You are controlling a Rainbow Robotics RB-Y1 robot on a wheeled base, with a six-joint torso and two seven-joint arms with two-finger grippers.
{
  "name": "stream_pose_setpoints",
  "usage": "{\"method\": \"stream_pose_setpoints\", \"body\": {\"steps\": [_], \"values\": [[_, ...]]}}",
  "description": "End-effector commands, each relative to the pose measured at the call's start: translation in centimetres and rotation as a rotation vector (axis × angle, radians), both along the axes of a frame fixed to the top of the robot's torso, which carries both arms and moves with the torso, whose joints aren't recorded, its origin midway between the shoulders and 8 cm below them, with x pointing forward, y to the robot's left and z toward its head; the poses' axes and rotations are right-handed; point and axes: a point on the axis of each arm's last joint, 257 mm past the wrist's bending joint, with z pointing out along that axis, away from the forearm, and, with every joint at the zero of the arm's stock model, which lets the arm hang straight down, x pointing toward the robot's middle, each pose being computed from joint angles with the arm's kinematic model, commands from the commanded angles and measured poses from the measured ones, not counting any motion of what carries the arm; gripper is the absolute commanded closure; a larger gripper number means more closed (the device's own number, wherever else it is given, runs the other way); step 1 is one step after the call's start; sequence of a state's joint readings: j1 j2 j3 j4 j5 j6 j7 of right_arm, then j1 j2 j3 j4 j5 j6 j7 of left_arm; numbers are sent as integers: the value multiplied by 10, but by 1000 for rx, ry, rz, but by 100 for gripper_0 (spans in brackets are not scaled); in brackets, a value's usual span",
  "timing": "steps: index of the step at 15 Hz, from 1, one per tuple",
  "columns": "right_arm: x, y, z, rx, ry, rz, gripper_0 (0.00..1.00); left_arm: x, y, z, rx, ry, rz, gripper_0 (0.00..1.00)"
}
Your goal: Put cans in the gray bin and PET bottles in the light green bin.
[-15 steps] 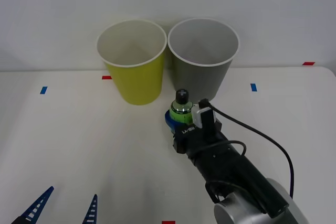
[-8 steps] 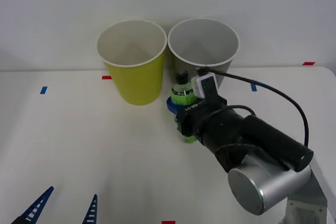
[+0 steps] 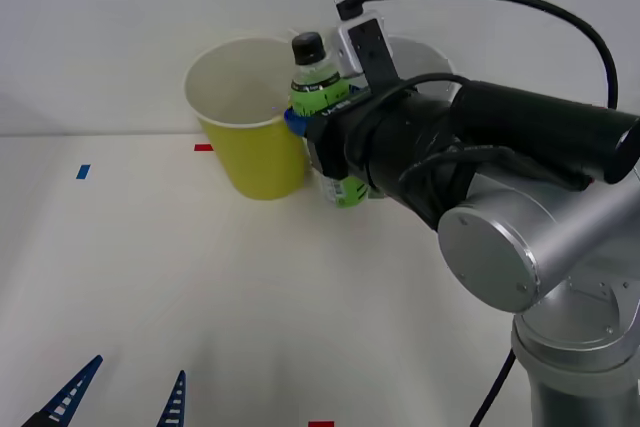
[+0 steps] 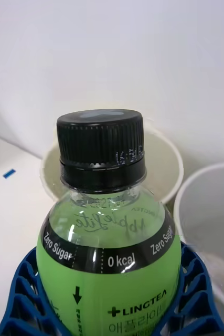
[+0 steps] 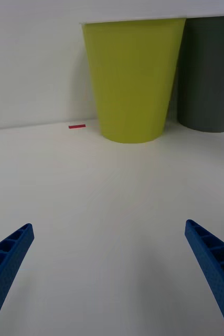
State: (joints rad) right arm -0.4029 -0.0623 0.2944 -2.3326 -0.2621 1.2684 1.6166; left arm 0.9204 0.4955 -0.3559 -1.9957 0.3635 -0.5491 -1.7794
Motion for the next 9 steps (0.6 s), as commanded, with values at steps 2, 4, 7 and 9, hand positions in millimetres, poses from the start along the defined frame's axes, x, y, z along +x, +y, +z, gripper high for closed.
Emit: {"method": "stream_pose_setpoints", "body": {"steps": [2, 4, 7, 9], "values": [[-1, 32, 74, 108, -75, 64, 100, 0, 0, 0, 0, 0, 0, 0], [14, 43, 96, 163, -116, 84, 100, 0, 0, 0, 0, 0, 0, 0], [59, 56, 109, 231, -187, 82, 100, 0, 0, 0, 0, 0, 0, 0], [85, 65, 114, 282, -214, 72, 100, 0, 0, 0, 0, 0, 0, 0]]}}
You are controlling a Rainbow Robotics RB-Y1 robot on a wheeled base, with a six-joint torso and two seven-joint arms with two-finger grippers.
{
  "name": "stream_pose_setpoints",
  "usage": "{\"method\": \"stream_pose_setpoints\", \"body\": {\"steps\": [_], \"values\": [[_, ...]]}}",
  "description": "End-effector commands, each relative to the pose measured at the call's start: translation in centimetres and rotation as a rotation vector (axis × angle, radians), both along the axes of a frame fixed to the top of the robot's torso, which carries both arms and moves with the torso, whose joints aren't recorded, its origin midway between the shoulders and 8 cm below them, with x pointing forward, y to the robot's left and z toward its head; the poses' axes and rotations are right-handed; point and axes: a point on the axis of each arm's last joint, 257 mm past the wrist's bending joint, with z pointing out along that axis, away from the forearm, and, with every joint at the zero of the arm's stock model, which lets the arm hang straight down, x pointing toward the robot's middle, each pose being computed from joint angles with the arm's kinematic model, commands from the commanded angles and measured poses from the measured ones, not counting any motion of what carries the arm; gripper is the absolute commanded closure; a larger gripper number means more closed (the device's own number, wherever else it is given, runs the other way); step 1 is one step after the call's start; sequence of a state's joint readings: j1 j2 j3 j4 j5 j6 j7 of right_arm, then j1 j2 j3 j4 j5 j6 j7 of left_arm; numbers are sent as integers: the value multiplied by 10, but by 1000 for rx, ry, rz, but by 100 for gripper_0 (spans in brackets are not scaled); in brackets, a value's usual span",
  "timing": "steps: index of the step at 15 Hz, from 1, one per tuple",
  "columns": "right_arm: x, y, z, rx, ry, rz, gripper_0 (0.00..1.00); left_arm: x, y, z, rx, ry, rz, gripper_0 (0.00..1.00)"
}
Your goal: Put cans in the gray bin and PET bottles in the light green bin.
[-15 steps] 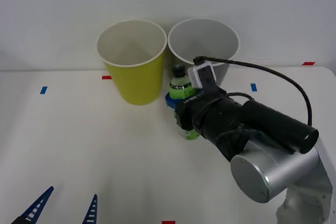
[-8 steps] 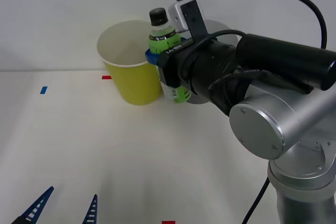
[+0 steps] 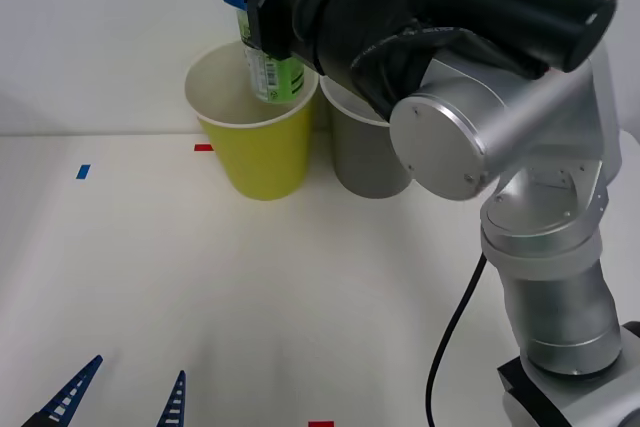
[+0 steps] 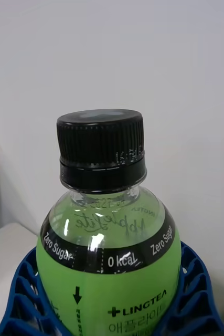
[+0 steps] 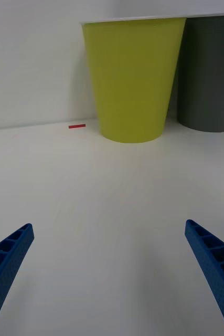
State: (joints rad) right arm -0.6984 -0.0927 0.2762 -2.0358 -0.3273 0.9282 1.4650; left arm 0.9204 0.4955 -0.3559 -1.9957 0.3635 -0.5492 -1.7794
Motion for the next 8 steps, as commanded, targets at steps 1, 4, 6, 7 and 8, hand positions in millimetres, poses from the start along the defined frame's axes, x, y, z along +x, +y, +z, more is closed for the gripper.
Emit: {"method": "stream_pose_setpoints", "body": {"steps": [1, 4, 6, 7, 8], "values": [[43, 16, 8, 78, -47, -5, 100, 0, 0, 0, 0, 0, 0, 0], [60, 28, -3, 123, -71, 3, 100, 0, 0, 0, 0, 0, 0, 0], [64, 40, -12, 141, -82, 18, 100, 0, 0, 0, 0, 0, 0, 0], [67, 48, -19, 133, -80, 24, 100, 0, 0, 0, 0, 0, 0, 0], [70, 51, -20, 127, -84, 24, 100, 0, 0, 0, 0, 0, 0, 0]]}}
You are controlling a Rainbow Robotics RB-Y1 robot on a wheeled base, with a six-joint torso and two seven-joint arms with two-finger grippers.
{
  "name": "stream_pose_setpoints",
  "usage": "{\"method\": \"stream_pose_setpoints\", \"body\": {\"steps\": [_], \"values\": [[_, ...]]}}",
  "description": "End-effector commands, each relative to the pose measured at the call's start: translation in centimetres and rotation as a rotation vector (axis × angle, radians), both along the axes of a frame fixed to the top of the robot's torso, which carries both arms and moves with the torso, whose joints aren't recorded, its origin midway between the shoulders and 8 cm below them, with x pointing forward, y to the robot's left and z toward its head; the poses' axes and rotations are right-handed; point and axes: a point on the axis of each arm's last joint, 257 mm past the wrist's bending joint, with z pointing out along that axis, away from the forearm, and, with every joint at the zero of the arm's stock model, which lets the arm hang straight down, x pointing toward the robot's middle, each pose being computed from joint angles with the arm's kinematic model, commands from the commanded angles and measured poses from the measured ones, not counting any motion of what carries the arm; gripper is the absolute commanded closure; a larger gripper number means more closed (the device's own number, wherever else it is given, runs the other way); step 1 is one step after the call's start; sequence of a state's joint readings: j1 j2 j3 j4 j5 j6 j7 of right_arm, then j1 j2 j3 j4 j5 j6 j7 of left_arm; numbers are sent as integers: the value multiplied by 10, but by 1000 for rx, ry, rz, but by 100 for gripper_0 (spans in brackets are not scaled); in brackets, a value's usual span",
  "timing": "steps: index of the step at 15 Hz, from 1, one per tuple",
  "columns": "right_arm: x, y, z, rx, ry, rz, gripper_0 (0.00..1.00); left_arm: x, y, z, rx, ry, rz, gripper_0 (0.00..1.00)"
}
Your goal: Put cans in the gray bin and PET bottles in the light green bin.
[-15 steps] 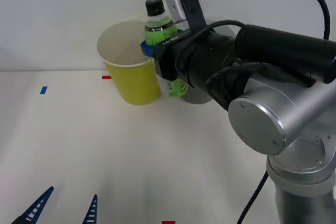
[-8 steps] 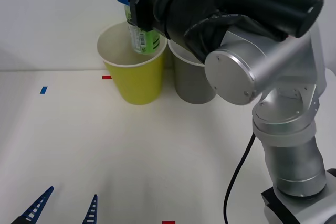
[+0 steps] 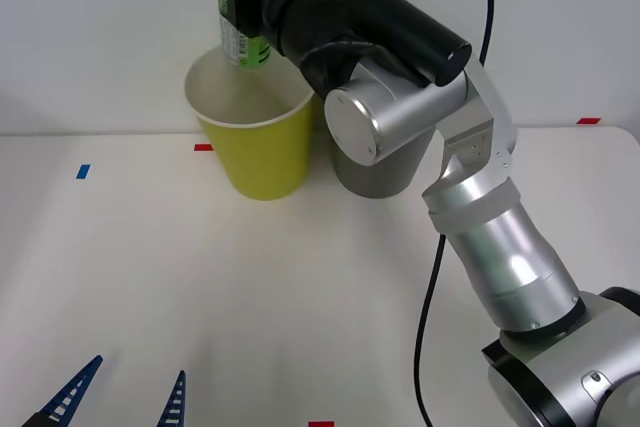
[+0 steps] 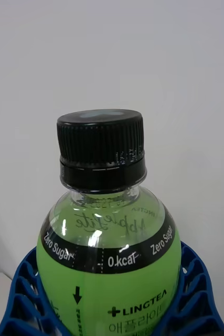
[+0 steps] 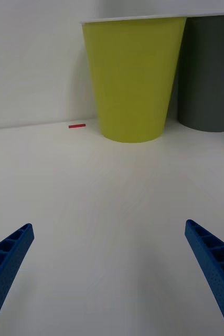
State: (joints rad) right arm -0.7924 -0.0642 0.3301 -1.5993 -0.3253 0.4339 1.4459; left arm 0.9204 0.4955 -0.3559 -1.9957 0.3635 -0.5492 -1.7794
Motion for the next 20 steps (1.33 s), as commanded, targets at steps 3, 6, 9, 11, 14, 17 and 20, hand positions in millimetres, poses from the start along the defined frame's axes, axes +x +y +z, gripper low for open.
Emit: {"method": "stream_pose_setpoints", "body": {"steps": [3, 6, 9, 11, 14, 17, 20], "values": [[16, 18, -8, -2, -27, 1, 100, 0, 0, 0, 0, 0, 0, 0], [19, 18, -6, 47, -55, 2, 12, 0, 0, 0, 0, 0, 0, 0], [15, 23, -3, 53, -79, 3, 0, 0, 0, 0, 0, 0, 0, 0], [13, 24, -1, 56, -95, -4, 0, 0, 0, 0, 0, 0, 0, 0], [6, 9, -1, 43, -136, -31, 0, 0, 0, 0, 0, 0, 0, 0], [-19, -28, -22, 44, -157, -53, 0, 0, 0, 0, 0, 0, 0, 0], [-57, -69, -54, 41, -145, -60, 0, 0, 0, 0, 0, 0, 0, 0]]}}
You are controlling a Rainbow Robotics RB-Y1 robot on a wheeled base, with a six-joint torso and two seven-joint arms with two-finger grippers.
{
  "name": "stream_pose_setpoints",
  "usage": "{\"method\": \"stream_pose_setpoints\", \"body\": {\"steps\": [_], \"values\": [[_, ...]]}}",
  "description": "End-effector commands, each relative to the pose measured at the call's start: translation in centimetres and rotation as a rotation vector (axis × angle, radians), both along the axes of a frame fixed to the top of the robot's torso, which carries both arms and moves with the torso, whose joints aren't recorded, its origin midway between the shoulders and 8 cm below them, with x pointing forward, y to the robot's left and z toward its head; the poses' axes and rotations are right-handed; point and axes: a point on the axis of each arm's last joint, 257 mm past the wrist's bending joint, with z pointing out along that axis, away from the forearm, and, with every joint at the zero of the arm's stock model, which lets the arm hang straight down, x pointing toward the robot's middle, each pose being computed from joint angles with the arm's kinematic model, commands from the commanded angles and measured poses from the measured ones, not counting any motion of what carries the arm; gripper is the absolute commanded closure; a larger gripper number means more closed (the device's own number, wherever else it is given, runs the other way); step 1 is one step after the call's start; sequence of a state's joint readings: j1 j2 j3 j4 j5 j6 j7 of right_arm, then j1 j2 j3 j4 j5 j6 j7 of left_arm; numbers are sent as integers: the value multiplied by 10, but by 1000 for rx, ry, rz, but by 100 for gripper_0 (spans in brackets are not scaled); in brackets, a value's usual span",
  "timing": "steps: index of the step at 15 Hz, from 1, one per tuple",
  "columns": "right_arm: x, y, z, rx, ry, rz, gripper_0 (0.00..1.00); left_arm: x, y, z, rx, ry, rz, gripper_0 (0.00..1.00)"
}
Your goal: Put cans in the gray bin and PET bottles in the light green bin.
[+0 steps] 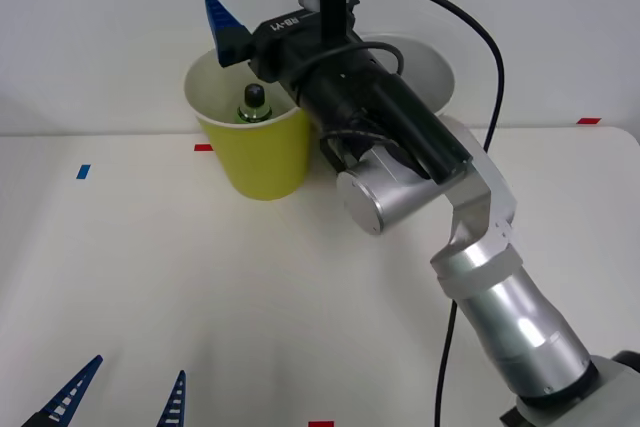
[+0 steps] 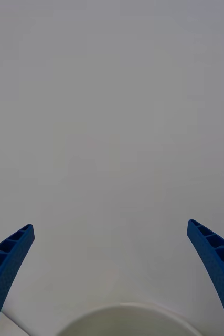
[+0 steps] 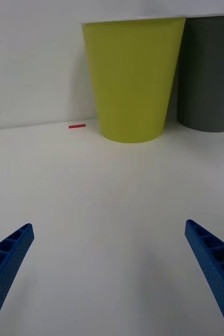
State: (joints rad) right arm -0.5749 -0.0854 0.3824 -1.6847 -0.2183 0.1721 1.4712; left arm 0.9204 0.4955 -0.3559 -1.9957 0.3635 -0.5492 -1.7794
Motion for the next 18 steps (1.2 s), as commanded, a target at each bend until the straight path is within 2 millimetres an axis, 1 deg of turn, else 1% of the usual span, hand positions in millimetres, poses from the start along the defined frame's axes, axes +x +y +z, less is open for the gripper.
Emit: {"method": "stream_pose_setpoints", "body": {"steps": [1, 3, 4, 8, 9, 10, 12, 16, 18], "values": [[-41, -46, -40, -18, 20, -12, 0, 0, 0, 0, 0, 0, 0, 0], [-64, -75, -67, -26, 59, -35, 0, 0, 0, 0, 0, 0, 0, 0], [-72, -85, -80, -30, 81, -44, 0, 0, 0, 0, 0, 0, 0, 0], [-94, -120, -120, -5, 104, -80, 0, 0, 0, 0, 0, 0, 0, 0], [-101, -129, -135, -18, 112, -89, 0, 0, 0, 0, 0, 0, 0, 0], [-108, -135, -147, -8, 132, -103, 0, 0, 0, 0, 0, 0, 0, 0], [-115, -143, -163, 7, 163, -125, 0, 0, 0, 0, 0, 0, 0, 0], [-120, -154, -185, -1, 209, -169, 0, 0, 0, 0, 0, 0, 0, 0], [-121, -166, -196, 5, 234, -208, 0, 0, 0, 0, 0, 0, 0, 0]]}}
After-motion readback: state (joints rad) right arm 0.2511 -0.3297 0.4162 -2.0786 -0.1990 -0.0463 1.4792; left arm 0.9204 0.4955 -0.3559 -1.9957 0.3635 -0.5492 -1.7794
